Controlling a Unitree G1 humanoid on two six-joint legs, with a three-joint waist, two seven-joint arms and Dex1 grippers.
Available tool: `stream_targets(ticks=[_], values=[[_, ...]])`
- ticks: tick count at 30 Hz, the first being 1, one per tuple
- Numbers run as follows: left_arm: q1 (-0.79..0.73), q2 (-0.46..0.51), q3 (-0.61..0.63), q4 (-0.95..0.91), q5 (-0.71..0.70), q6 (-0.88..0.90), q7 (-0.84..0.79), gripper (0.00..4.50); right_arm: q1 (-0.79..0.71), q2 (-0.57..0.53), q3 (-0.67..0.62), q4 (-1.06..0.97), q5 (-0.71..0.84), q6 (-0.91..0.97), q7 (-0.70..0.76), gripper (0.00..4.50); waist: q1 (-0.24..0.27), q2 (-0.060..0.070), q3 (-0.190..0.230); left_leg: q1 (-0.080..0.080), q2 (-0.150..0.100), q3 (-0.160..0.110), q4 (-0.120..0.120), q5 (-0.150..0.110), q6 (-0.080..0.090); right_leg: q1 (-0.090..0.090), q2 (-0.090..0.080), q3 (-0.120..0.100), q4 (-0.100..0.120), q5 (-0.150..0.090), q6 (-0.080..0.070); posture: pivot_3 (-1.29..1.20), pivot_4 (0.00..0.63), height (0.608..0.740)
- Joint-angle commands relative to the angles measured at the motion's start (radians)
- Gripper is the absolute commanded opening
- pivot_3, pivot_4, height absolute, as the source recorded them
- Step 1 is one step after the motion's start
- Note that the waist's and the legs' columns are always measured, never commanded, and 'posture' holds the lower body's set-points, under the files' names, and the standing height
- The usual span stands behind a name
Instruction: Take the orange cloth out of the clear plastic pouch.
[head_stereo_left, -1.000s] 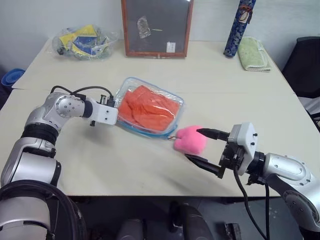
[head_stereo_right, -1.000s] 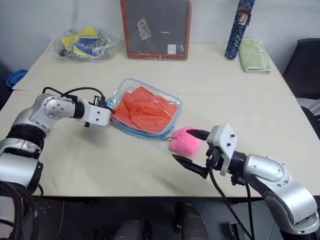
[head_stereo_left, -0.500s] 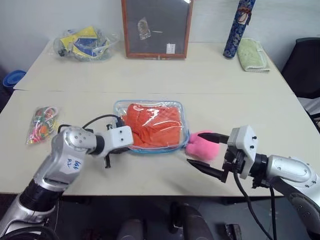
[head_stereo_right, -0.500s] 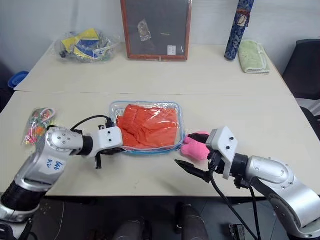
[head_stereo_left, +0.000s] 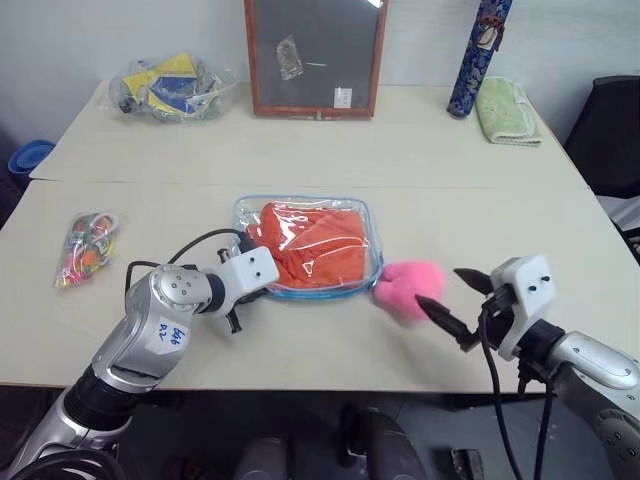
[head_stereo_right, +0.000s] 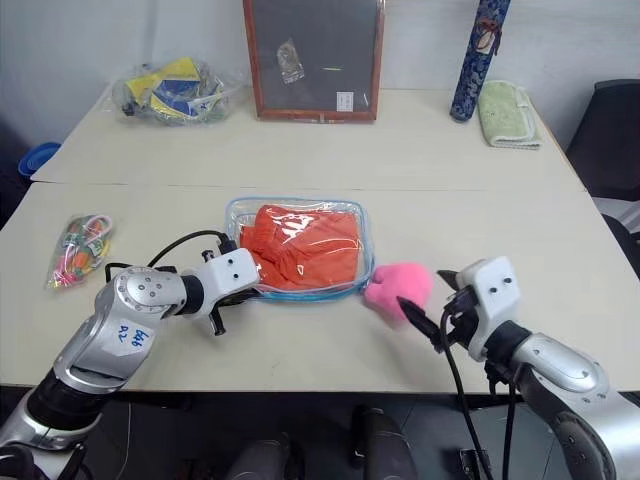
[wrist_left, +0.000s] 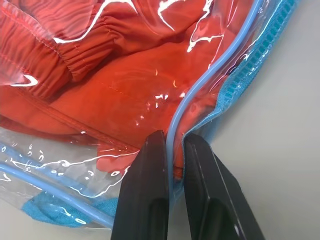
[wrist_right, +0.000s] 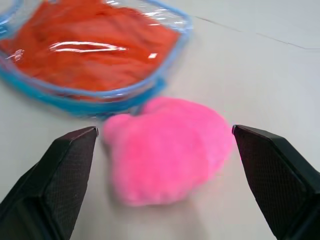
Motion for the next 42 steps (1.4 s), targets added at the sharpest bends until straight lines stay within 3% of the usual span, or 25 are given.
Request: stream_targets(ticks=[1,5,12,15,19,22,26,27,33,35,39,42], values=[[0.009,0.026,0.052,-0.029,-0.051,-0.006,-0.012,1.7,-0.005,0.074,-0.031,0.005,0.049,0.038,-0.091,4.5,-0.001,0.0,0.0,0.0,0.0,0.0,0.0,0.0,0.0,-0.001,0.0,0.0,0.0,0.0,0.0,0.0,0.15,0.74],[0.004,0.016,0.182,-0.015,-0.146,0.004,-0.016,2.88,-0.027,0.15,-0.014,0.047,0.092,0.07,-0.145,4.5,-0.004,0.0,0.0,0.0,0.0,0.0,0.0,0.0,0.0,-0.001,0.0,0.0,0.001,0.0,0.0,0.0,0.15,0.74],[0.049,0.064,0.467,-0.028,-0.486,-0.088,-0.248,2.88,-0.109,0.238,-0.005,0.166,0.169,0.099,-0.177,4.5,-0.009,0.001,0.0,0.0,0.001,0.001,0.0,0.0,-0.001,-0.002,0.001,0.0,0.001,0.0,-0.001,0.0,0.15,0.74],[0.072,0.127,0.539,-0.007,-0.6,-0.088,-0.338,2.93,-0.137,0.256,0.0,0.202,0.178,0.088,-0.171,3.9,-0.018,0.001,0.0,0.0,0.001,0.001,0.0,0.0,-0.002,-0.002,0.001,-0.001,0.001,-0.001,-0.002,0.0,0.15,0.74],[0.121,0.198,0.542,0.02,-0.623,-0.187,-0.381,2.93,-0.143,0.244,-0.005,0.191,0.2,0.071,-0.141,2.51,-0.022,0.001,0.0,0.0,0.001,0.0,0.0,0.0,-0.002,-0.002,0.001,-0.001,0.001,-0.001,-0.002,0.0,0.15,0.74],[0.099,0.186,0.517,0.05,-0.62,-0.211,-0.322,2.93,-0.136,0.22,-0.013,0.15,0.216,0.06,-0.117,1.48,-0.022,0.001,0.0,0.0,0.001,0.0,0.0,0.0,-0.002,-0.002,0.001,-0.001,0.001,-0.001,-0.002,0.0,0.15,0.74],[0.08,0.175,0.486,0.063,-0.638,-0.228,-0.282,2.93,-0.086,0.116,0.007,0.023,0.201,-0.002,0.014,0.2,-0.022,0.002,0.0,0.0,0.0,0.0,-0.001,0.0,-0.003,-0.002,0.001,0.0,0.001,-0.001,-0.001,0.0,0.15,0.74],[0.075,0.173,0.471,0.07,-0.635,-0.236,-0.276,2.93,-0.047,0.058,0.02,-0.028,0.17,-0.05,0.111,0.01,-0.022,0.002,0.0,-0.001,0.001,0.0,-0.001,0.0,-0.003,-0.002,0.002,-0.001,0.001,-0.001,-0.001,0.0,0.15,0.74],[0.028,0.162,0.397,0.096,-0.641,-0.264,-0.262,2.93,0.013,-0.172,0.134,-0.05,-0.05,-0.275,0.406,0.01,-0.023,0.001,0.0,0.0,0.0,0.001,-0.002,0.0,-0.003,-0.001,0.002,0.0,-0.001,-0.001,0.0,0.0,0.15,0.74],[-0.005,0.14,0.348,0.109,-0.637,-0.273,-0.258,2.93,-0.038,-0.246,0.267,0.018,-0.222,-0.411,0.494,0.01,-0.024,0.001,0.0,0.001,0.0,0.001,-0.002,0.0,-0.003,-0.001,0.002,0.0,-0.001,-0.001,0.0,0.0,0.15,0.74],[-0.057,0.099,0.273,0.138,-0.625,-0.289,-0.249,2.93,-0.177,-0.262,0.438,0.175,-0.432,-0.574,0.548,0.01,-0.024,0.001,0.0,0.001,-0.001,0.002,-0.001,0.0,-0.003,-0.001,0.002,0.0,0.0,-0.001,0.0,0.0,0.15,0.74],[-0.074,0.078,0.228,0.152,-0.61,-0.311,-0.245,2.93,-0.251,-0.24,0.497,0.255,-0.533,-0.667,0.548,0.01,-0.024,0.001,0.0,0.0,-0.001,0.002,-0.001,0.0,-0.003,-0.002,0.002,0.0,0.0,-0.001,0.0,0.0,0.15,0.74]])
